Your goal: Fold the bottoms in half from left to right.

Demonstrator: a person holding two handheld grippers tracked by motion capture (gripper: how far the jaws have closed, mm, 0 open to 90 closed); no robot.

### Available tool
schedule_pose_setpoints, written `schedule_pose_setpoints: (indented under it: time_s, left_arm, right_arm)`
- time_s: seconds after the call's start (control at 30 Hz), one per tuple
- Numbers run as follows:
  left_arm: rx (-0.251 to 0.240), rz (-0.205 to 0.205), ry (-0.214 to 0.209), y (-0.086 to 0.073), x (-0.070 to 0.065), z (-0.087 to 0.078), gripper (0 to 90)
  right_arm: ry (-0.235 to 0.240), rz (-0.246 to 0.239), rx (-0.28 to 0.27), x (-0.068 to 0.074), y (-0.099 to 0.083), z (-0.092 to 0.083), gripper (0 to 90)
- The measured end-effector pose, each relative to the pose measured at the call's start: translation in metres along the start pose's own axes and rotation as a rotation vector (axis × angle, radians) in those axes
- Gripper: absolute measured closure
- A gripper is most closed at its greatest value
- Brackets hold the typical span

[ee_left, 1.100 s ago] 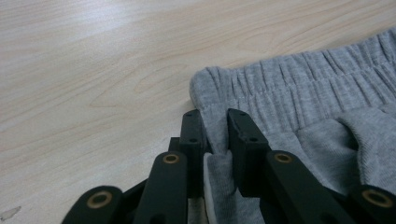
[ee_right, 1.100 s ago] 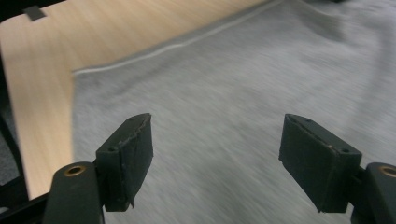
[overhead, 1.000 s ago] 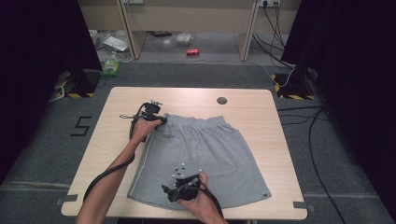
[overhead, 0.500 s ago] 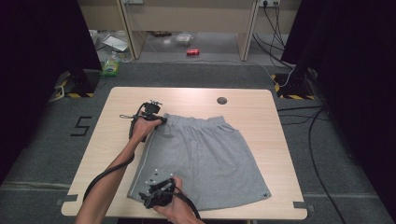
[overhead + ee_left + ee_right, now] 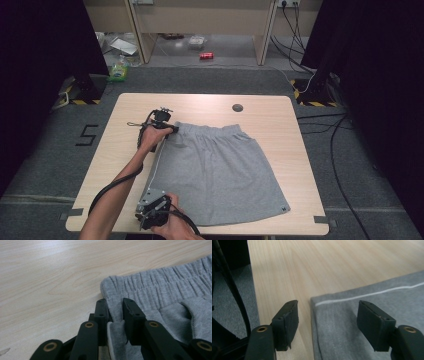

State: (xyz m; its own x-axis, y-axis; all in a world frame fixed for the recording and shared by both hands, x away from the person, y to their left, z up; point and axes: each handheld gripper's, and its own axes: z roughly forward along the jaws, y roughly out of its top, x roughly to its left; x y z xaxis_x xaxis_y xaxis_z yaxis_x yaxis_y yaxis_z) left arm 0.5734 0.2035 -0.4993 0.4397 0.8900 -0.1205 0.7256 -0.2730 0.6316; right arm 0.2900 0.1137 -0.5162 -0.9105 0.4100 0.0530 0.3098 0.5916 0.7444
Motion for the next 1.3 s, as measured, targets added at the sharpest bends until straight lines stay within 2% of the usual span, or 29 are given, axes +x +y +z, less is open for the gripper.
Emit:
schedule_pose_setpoints:
  time_s: [0.03, 0.07, 0.1, 0.13, 0.2, 0.23, 0.33, 0.43, 0.47, 0.5, 0.57, 0.7, 0.8, 0.83, 0.9, 0.93, 0.97, 1.0, 1.07, 1.1, 1.13, 1.17, 1.23, 1.27, 1.3]
  left_arm:
    - [0.001, 0.003, 0.005, 0.0, -0.001, 0.0, 73.8]
    - [0.006, 0.011, 0.012, 0.001, -0.002, 0.0, 73.7]
    - [0.006, 0.02, 0.02, 0.001, -0.003, 0.0, 73.7]
    - [0.007, 0.022, 0.022, 0.001, -0.003, 0.0, 73.7]
    - [0.008, 0.022, 0.021, 0.001, -0.003, 0.0, 73.7]
    - [0.009, 0.021, 0.02, 0.002, -0.003, 0.0, 73.7]
    - [0.014, 0.02, 0.026, 0.002, -0.004, 0.0, 73.7]
    - [0.023, 0.045, 0.042, 0.004, -0.008, 0.0, 74.3]
    - [0.02, 0.03, 0.038, 0.004, -0.007, 0.0, 75.6]
    - [0.02, 0.03, 0.038, 0.004, -0.007, 0.0, 76.0]
    - [0.028, 0.018, 0.034, 0.006, -0.007, -0.001, 76.8]
    - [0.028, 0.036, 0.035, 0.011, -0.012, -0.007, 77.7]
    - [0.008, 0.017, 0.013, 0.019, -0.015, -0.017, 78.0]
    - [0.003, 0.011, 0.005, 0.022, -0.016, -0.021, 78.0]
    - [-0.006, 0.006, -0.004, 0.028, -0.019, -0.03, 78.1]
    - [-0.011, 0.007, -0.007, 0.031, -0.022, -0.034, 78.1]
    - [-0.013, 0.009, -0.006, 0.035, -0.024, -0.037, 78.0]
    - [-0.016, 0.009, -0.004, 0.038, -0.028, -0.04, 78.0]
    - [-0.021, 0.012, -0.011, 0.045, -0.036, -0.045, 78.1]
    - [-0.02, 0.014, -0.015, 0.048, -0.039, -0.046, 78.1]
    - [-0.026, 0.001, -0.039, 0.055, -0.049, -0.049, 78.1]
    - [-0.026, 0.001, -0.039, 0.055, -0.049, -0.049, 78.1]
    - [-0.03, -0.005, -0.058, 0.062, -0.059, -0.05, 78.1]
    - [-0.031, -0.001, -0.06, 0.065, -0.065, -0.051, 78.1]
    - [-0.032, 0.004, -0.062, 0.069, -0.071, -0.051, 78.1]
  right_arm:
    - [0.002, -0.007, 0.011, 0.0, -0.001, 0.001, 36.0]
    - [-0.013, -0.045, 0.014, 0.003, -0.004, 0.003, 37.5]
    - [-0.017, -0.055, 0.012, 0.003, -0.004, 0.003, 38.3]
    - [-0.018, -0.038, 0.02, 0.004, -0.003, 0.002, 41.3]
    - [-0.022, -0.038, 0.021, 0.003, -0.003, 0.001, 44.5]
    - [-0.034, -0.033, 0.014, 0.001, -0.004, 0.0, 51.8]
    - [-0.034, -0.031, 0.01, -0.001, -0.004, 0.0, 57.1]
    - [-0.032, -0.031, 0.009, -0.003, -0.005, -0.002, 69.2]
    - [-0.028, -0.039, 0.006, -0.005, -0.006, -0.003, 76.9]
    - [-0.026, -0.041, -0.001, -0.006, -0.007, -0.003, 79.9]
    - [-0.026, -0.043, -0.008, -0.008, -0.007, -0.003, 82.4]
    - [0.012, -0.011, -0.01, -0.014, -0.007, -0.006, 84.7]
    - [0.028, -0.006, -0.043, -0.02, -0.006, -0.023, 85.0]
    - [0.028, -0.006, -0.043, -0.02, -0.006, -0.023, 85.0]
    - [0.038, 0.023, -0.065, -0.023, -0.007, -0.035, 85.1]
    - [0.037, 0.021, -0.079, -0.025, -0.007, -0.042, 85.1]
    - [0.04, 0.054, -0.112, -0.029, -0.008, -0.057, 85.2]
    - [0.04, 0.054, -0.112, -0.029, -0.008, -0.057, 85.2]
    - [0.024, 0.073, -0.158, -0.036, -0.01, -0.078, 85.3]
    - [0.008, 0.089, -0.19, -0.041, -0.013, -0.094, 85.3]
    - [0.005, 0.101, -0.208, -0.043, -0.016, -0.104, 85.3]
    - [0.005, 0.101, -0.208, -0.043, -0.016, -0.104, 85.3]
    - [-0.008, 0.128, -0.235, -0.047, -0.023, -0.122, 85.4]
    - [-0.03, 0.147, -0.256, -0.052, -0.032, -0.138, 85.4]
    - [-0.04, 0.16, -0.262, -0.054, -0.037, -0.146, 85.4]
